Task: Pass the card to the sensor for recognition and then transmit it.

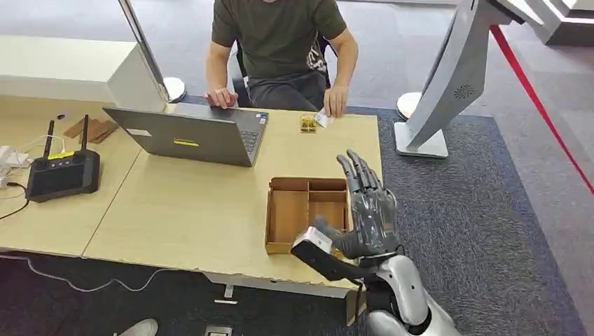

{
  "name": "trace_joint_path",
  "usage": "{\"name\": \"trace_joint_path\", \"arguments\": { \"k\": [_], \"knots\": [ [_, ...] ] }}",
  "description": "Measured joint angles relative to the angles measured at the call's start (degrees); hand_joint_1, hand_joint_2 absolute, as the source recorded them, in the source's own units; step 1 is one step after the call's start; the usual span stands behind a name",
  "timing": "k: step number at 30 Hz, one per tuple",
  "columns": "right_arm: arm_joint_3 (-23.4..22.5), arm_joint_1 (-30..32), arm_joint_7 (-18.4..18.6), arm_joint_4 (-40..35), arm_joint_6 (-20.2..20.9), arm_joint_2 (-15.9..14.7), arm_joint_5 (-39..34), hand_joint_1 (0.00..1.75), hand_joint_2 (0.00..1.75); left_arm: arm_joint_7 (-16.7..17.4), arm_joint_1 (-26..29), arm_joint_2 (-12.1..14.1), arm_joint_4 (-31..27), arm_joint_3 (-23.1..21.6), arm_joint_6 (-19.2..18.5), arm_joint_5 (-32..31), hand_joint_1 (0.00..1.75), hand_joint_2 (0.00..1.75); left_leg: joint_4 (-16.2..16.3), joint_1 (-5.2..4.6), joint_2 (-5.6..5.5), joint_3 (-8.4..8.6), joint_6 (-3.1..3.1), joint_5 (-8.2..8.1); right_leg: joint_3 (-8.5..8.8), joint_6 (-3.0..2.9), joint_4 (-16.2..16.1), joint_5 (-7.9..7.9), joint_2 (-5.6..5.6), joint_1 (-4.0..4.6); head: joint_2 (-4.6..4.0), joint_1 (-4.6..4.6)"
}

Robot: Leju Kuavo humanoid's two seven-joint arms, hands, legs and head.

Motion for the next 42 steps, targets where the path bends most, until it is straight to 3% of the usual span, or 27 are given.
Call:
{"name": "trace_joint_path", "arguments": {
  "k": [7, 18, 33, 42],
  "knots": [
    [0.04, 6.24, -4.5, -5.33, 4.32, -1.25, 0.37, 0.0, 1.75, -0.26, 0.09, 0.33, 0.0, 1.05, -0.7, 1.68, 0.0, 1.75, 0.0, 0.0, 0.0, 0.0, 0.0, 0.0, 0.03, 0.0, 0.0, -0.01, 0.0, 0.0, 0.0, 0.02],
    [1.03, 8.97, -11.21, -2.77, 6.97, -0.92, -5.89, 0.0, 1.75, -0.07, 0.11, 0.42, 0.0, 2.99, 0.35, 3.21, 0.0, 1.75, 0.0, 0.0, -0.01, 0.01, 0.0, 0.01, 0.05, 0.0, 0.01, 0.0, 0.0, 0.0, 0.0, 0.02],
    [3.13, 8.92, -10.03, -0.78, 8.96, 0.05, -1.64, 0.0, 1.75, -0.33, 0.11, 0.42, 0.0, 4.31, 0.37, 3.3, 0.0, 1.75, 0.0, 0.0, 0.0, 0.0, 0.0, 0.01, 0.05, 0.0, 0.01, -0.01, 0.0, 0.0, 0.0, 0.02],
    [6.99, 7.37, -2.29, 5.51, 11.65, 3.45, 18.88, 0.0, 1.75, 0.2, 0.09, 0.39, 0.0, 4.65, 0.37, 4.0, 0.0, 1.75, -0.01, 0.02, 0.0, -0.01, 0.0, 0.01, 0.05, -0.01, 0.03, -0.01, 0.0, 0.05, 0.0, 0.0]
  ]
}}
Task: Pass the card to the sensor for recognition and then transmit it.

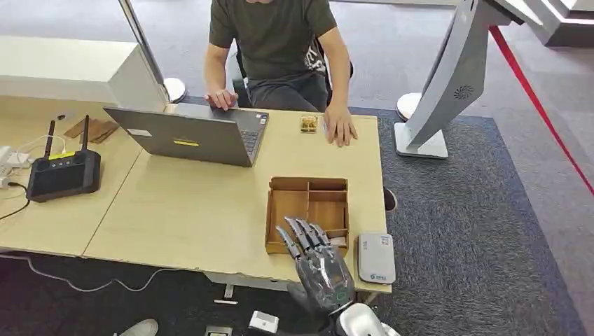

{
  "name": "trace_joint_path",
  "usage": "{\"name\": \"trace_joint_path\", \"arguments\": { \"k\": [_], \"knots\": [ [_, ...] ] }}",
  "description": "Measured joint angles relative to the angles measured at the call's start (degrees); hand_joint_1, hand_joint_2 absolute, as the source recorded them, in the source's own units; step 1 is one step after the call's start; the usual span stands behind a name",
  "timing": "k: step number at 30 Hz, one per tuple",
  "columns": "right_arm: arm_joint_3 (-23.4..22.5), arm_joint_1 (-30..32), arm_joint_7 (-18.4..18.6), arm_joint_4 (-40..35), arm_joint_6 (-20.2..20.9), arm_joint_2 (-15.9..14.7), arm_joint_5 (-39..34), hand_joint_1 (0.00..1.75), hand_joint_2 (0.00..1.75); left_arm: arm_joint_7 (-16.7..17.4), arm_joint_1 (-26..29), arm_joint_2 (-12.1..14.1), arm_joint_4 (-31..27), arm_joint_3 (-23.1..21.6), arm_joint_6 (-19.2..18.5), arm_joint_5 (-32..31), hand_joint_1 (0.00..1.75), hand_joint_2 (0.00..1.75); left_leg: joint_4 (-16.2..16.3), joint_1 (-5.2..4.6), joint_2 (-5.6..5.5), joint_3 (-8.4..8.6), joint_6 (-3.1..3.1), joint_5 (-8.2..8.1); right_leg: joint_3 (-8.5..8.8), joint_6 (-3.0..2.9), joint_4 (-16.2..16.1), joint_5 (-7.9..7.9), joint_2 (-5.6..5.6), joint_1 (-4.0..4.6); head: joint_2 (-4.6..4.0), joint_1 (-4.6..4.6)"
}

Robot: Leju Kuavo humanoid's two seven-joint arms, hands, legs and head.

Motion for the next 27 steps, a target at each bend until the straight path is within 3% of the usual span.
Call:
{"name": "trace_joint_path", "arguments": {
  "k": [5, 11, 27],
  "knots": [
    [0.55, -1.14, 3.13, 5.97, -0.02, 1.95, 1.01, 0.0, 1.75, 1.99, 0.01, -0.04, 0.0, 0.09, -0.13, -0.44, 0.0, 1.75, 0.0, -0.01, 0.0, 0.0, 0.0, 0.0, 0.0, 0.0, 0.0, 0.0, 0.0, 0.01, 0.0, 0.02],
    [0.09, -2.13, 3.08, 11.65, -0.31, 3.28, 0.16, 0.0, 1.75, 2.49, 0.01, -0.04, 0.0, 0.09, -0.13, -0.72, 0.0, 1.75, 0.0, -0.02, 0.0, 0.01, 0.01, 0.01, 0.01, 0.01, 0.0, 0.01, 0.0, 0.01, 0.0, 0.02],
    [-0.02, -2.51, 3.08, 16.94, -0.33, 4.68, 0.11, 0.0, 1.75, 2.49, 0.03, -0.04, 0.0, 0.09, -0.13, -0.79, 0.0, 1.75, 0.0, -0.01, 0.0, 0.01, 0.0, 0.0, 0.0, 0.0, 0.0, 0.0, 0.0, 0.01, 0.0, 0.02]
  ]
}}
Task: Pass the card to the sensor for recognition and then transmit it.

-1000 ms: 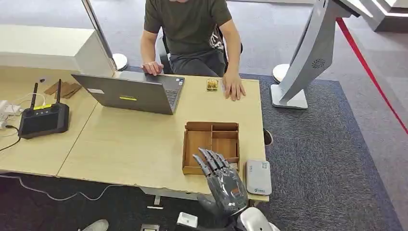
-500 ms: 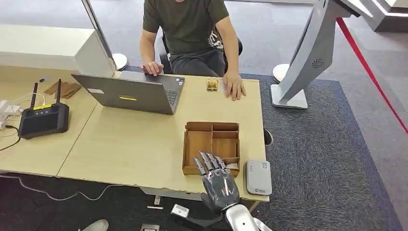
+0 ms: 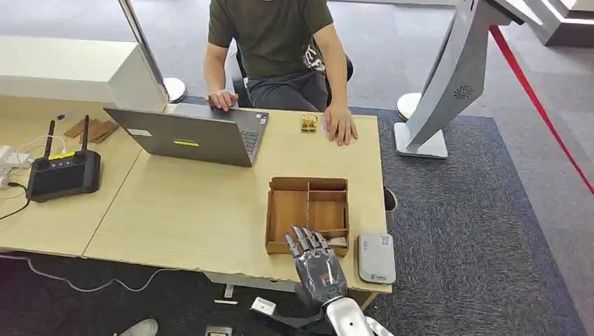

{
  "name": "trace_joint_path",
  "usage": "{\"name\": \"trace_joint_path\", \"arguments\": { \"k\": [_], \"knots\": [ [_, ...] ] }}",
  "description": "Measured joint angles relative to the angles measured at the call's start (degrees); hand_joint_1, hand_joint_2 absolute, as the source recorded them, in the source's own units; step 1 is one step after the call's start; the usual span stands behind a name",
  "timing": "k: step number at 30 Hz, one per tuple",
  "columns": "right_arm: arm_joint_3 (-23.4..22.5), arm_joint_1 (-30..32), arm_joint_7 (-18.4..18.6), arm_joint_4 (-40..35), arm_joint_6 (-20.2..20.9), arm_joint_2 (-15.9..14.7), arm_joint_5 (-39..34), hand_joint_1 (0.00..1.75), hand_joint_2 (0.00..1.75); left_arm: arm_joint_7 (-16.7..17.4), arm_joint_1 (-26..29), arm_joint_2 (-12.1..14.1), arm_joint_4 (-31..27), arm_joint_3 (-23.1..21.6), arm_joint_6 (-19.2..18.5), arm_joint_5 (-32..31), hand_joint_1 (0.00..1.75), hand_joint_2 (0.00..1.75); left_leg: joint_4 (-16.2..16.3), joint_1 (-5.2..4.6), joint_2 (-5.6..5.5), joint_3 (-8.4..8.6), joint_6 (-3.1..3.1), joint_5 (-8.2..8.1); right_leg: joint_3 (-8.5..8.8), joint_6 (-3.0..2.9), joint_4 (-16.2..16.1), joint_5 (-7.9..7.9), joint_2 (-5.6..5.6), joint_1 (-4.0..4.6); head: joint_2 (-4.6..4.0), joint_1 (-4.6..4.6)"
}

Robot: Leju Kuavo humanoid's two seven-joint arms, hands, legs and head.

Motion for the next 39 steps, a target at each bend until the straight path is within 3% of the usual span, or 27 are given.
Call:
{"name": "trace_joint_path", "arguments": {
  "k": [10, 21, 39],
  "knots": [
    [-0.72, 0.0, 0.35, 0.94, -0.07, 0.42, -1.68, 0.0, 1.75, 0.07, 0.01, 0.0, 0.0, 0.0, 0.0, -0.09, 0.0, 1.75, 0.0, 0.0, 0.0, 0.0, 0.0, 0.0, 0.0, 0.0, 0.0, 0.0, 0.0, 0.0, 0.0, 0.0],
    [-1.79, -3.12, 6.54, 2.82, -2.41, 0.39, 1.03, 0.0, 1.75, 0.02, 0.05, 0.0, -0.02, 0.02, 0.24, 0.07, 0.0, 1.75, 0.0, 0.0, 0.0, 0.02, 0.0, 0.0, 0.0, 0.0, 0.0, 0.01, 0.0, 0.0, 0.0, -0.02],
    [-3.74, -4.86, 7.23, 2.82, -1.9, 0.42, 0.98, 0.0, 1.75, -0.07, 0.06, 0.0, -0.02, 0.0, 0.26, 0.09, 0.0, 1.75, 0.0, 0.0, 0.0, 0.01, 0.0, 0.0, 0.0, 0.0, 0.0, 0.01, 0.0, 0.0, 0.0, 0.0]
  ]
}}
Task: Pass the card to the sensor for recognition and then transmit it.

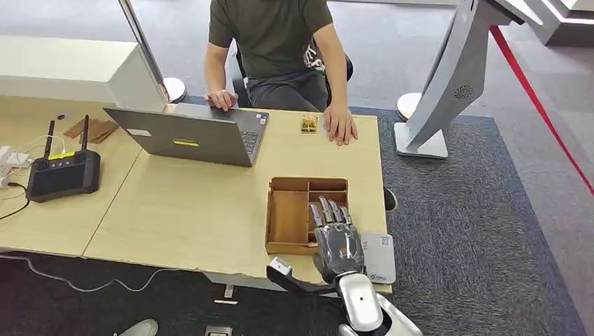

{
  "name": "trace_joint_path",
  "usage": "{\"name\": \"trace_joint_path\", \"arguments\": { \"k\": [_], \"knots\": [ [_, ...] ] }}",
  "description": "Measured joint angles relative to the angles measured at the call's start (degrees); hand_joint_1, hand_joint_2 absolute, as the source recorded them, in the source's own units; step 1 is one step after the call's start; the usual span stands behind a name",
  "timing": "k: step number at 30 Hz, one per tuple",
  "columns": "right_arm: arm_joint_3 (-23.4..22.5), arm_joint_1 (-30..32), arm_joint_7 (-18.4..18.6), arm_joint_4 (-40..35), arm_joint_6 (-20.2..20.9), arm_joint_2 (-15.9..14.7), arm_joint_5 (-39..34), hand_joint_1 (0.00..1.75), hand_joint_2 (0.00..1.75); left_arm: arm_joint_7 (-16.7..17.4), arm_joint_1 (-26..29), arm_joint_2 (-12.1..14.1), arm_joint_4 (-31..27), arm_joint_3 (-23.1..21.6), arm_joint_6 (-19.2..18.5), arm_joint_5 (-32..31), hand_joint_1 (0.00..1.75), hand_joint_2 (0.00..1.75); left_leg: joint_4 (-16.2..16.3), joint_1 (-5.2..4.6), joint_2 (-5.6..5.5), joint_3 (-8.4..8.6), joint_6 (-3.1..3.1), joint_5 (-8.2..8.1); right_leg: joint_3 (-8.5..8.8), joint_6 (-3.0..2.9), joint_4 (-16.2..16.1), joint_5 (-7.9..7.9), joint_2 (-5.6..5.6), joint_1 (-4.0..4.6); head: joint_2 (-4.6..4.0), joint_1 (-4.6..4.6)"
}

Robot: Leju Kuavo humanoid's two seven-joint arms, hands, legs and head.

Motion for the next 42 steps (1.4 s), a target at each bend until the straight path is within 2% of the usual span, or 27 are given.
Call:
{"name": "trace_joint_path", "arguments": {
  "k": [25, 42],
  "knots": [
    [0.0, 0.09, 1.64, 0.55, 2.32, -0.02, -0.74, 0.0, 1.75, 0.0, 0.0, -0.11, 0.0, 0.02, 0.9, -0.15, 0.0, 1.75, 0.0, 0.0, 0.0, 0.0, 0.0, 0.0, 0.0, 0.0, 0.0, 0.0, 0.0, 0.0, 0.0, 0.0],
    [-0.07, 0.01, 1.99, 0.55, 2.43, -0.02, -0.9, 0.0, 1.75, 0.07, 0.01, -0.11, 0.0, 0.0, 0.9, -0.15, 0.0, 1.75, 0.0, 0.0, 0.0, 0.0, 0.0, 0.0, 0.0, 0.0, 0.0, 0.0, 0.0, 0.0, 0.0, 0.0]
  ]
}}
